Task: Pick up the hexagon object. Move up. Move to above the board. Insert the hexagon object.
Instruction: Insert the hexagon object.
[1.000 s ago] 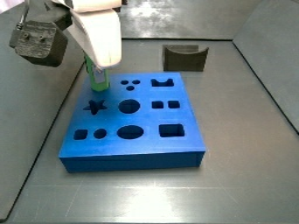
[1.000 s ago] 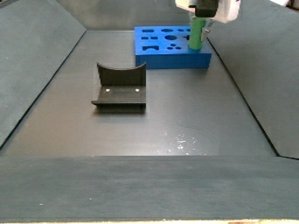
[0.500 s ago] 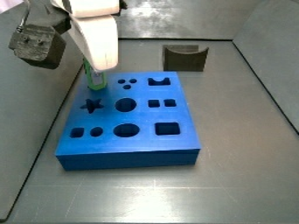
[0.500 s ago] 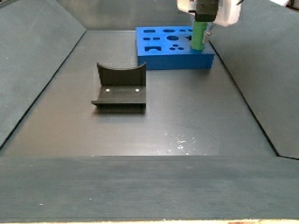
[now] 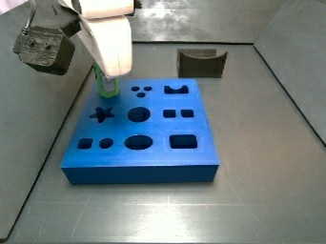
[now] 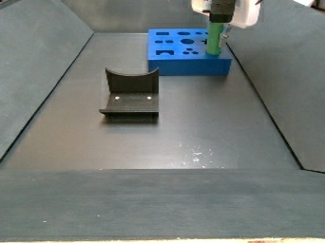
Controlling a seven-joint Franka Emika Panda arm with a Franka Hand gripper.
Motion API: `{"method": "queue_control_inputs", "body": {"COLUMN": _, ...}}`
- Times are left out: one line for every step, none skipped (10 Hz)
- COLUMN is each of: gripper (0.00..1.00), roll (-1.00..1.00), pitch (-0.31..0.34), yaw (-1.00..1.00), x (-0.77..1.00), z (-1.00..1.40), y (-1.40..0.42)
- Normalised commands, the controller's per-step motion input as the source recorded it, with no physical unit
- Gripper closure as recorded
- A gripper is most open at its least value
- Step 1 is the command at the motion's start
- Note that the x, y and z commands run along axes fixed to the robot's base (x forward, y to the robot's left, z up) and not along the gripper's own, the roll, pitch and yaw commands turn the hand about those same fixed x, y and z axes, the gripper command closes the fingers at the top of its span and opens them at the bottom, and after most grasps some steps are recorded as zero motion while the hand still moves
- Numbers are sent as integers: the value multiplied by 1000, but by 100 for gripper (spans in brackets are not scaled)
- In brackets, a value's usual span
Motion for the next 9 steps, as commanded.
{"method": "queue_control_inputs", "body": {"gripper": 100, "roll": 23, "pitch": 0, "yaw": 0, "x": -14, "z": -231, "y": 0}}
{"method": "queue_control_inputs", "body": {"gripper": 100, "roll": 294, "pitch": 483, "yaw": -266, "x": -177, "z": -469, "y": 111}}
{"method": "queue_control_inputs", "body": {"gripper": 100, "roll": 257, "pitch": 534, "yaw": -420, "x": -166, "z": -437, "y": 234}}
{"method": "queue_control_inputs", "body": {"gripper": 100, "roll": 354, "pitch": 554, "yaw": -223, "x": -311, "z": -329, "y": 114}}
{"method": "queue_control_inputs", "body": {"gripper": 100, "roll": 151, "pitch": 111, "yaw": 0, "x": -69, "z": -189, "y": -46}}
{"method": "queue_control_inputs", "body": {"gripper": 100, "roll": 0, "pitch": 0, "yaw": 0, "x": 0, "z": -34, "y": 0}}
{"method": "queue_control_inputs", "body": {"gripper": 100, "roll": 43, "pitch": 677, "yaw": -589, "x": -11, "z": -400, "y": 0}}
{"method": "queue_control_inputs", "body": {"gripper": 100, "roll": 0, "pitch": 591, "yaw": -837, "x": -49, "z": -434, "y": 37}}
{"method": "queue_control_inputs", "body": {"gripper": 100, "roll": -20, "pitch": 540, "yaw": -786, "x": -57, "z": -563, "y": 0}}
